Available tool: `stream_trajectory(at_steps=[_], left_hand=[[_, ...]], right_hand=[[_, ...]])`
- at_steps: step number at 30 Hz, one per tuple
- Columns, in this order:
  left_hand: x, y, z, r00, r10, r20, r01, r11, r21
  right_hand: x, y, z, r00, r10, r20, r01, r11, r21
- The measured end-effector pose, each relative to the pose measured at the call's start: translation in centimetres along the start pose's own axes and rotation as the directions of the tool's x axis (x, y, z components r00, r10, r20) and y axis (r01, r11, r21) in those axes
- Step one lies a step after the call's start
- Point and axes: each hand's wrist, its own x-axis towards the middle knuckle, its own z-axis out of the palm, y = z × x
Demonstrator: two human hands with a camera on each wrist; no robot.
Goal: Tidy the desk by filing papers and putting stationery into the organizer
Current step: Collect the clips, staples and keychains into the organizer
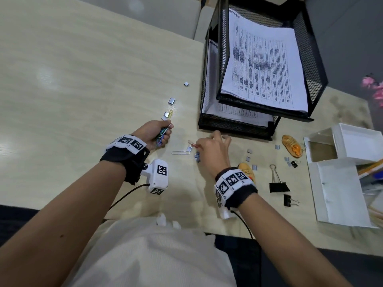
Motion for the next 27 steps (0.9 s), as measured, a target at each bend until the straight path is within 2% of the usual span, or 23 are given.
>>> stream_trajectory(at_steps=[2,4,8,11,13,16,18,20,24,27], left_hand=[[0.0,-0.1,0.1,1.0,-0.005,0.002,0.005,1.0,-0.001],[-0.1,-0.3,0.2,1.0,-0.002,-0.003,0.001,1.0,-0.013],[-0.2,-0.7,0.6,0.999,0.038,-0.014,-0.038,0.999,-0.022],[-0.2,-0.9,0.6,0.999,0.042,0.005,-0.041,0.998,-0.045],[-0.1,-1.1,0.7,0.999,0.042,0.013,-0.041,0.997,-0.067],[-0.2,-1.2,1.7,0.997,0.05,0.057,-0.041,0.988,-0.146],[-0.3,-1.4,2.5,0.994,0.051,0.093,-0.035,0.986,-0.165],[-0.2,-1.7,3.2,0.991,0.039,0.129,-0.016,0.985,-0.17],[-0.1,-2.1,3.8,0.995,0.01,0.096,-0.005,0.998,-0.057],[-0.2,-2.1,3.6,0.998,0.004,0.06,-0.003,1.0,-0.016]], right_hand=[[-0.1,1.3,-0.1,0.984,0.176,-0.008,-0.171,0.967,0.187],[-0.1,2.1,-0.3,0.958,0.288,0.0,-0.269,0.897,0.35],[-0.1,1.9,-0.7,0.963,0.245,0.115,-0.268,0.817,0.51],[0.0,1.8,-0.6,0.948,0.308,0.079,-0.288,0.728,0.622],[-0.2,1.8,-0.8,0.909,0.406,0.097,-0.338,0.58,0.741],[-0.2,1.0,-1.4,0.882,0.433,0.187,-0.333,0.29,0.897],[0.0,0.0,-1.4,0.877,0.434,0.208,-0.317,0.195,0.928],[0.1,-1.0,-1.5,0.878,0.435,0.2,-0.312,0.204,0.928],[-0.3,-0.9,-1.9,0.906,0.411,0.1,-0.248,0.325,0.913],[0.1,1.1,-1.9,0.851,0.525,0.015,-0.293,0.451,0.843]])
